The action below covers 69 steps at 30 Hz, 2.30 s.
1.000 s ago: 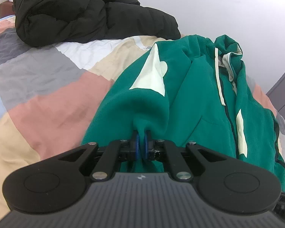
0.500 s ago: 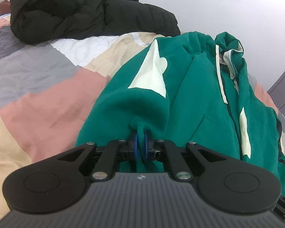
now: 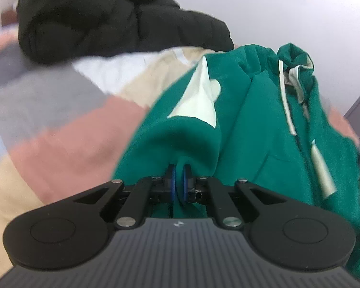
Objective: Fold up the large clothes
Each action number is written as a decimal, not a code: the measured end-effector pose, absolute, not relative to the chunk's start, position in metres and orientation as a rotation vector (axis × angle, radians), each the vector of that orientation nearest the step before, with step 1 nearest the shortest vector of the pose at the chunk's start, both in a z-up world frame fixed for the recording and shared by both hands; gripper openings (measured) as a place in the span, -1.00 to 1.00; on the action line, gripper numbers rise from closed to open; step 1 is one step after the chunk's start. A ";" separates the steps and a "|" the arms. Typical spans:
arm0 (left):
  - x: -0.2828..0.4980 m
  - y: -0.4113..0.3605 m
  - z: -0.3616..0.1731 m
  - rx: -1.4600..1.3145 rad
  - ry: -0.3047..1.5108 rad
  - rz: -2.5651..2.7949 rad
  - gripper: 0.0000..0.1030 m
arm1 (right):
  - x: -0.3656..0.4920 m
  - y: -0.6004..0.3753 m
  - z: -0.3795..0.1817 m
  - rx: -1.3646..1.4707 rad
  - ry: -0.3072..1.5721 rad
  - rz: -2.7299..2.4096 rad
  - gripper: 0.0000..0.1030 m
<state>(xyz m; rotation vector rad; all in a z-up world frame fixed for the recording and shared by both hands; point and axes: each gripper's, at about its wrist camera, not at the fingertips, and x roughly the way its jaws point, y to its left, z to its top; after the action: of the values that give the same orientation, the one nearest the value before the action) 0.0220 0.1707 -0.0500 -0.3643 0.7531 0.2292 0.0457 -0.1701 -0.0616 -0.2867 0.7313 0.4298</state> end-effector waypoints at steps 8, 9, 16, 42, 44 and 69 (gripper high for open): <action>0.041 0.218 -0.005 -0.201 0.734 0.342 -0.89 | 0.102 -0.261 -0.009 -0.481 0.630 0.183 -0.84; 0.047 0.228 0.000 -0.172 0.729 0.379 -0.90 | 0.114 -0.276 -0.002 -0.496 0.626 0.152 -0.84; 0.095 0.307 0.044 -0.048 0.635 0.627 -0.95 | 0.210 -0.369 0.031 -0.578 0.571 -0.117 -0.84; 0.132 0.267 -0.055 -0.225 0.985 0.134 0.21 | 0.394 -0.547 -0.118 -0.316 0.651 -0.466 -0.83; 0.127 0.265 -0.057 -0.252 0.993 0.112 0.19 | 0.385 -0.541 -0.108 -0.313 0.635 -0.456 -0.83; 0.265 0.321 -0.030 0.120 0.818 0.674 -0.91 | 0.424 -0.594 -0.108 -0.263 0.628 -0.520 -0.84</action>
<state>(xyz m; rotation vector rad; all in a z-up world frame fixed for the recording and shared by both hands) 0.2650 0.3211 -0.0304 0.1201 0.8180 0.6741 0.4242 -0.5945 -0.1078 -0.2633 0.6280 -0.5205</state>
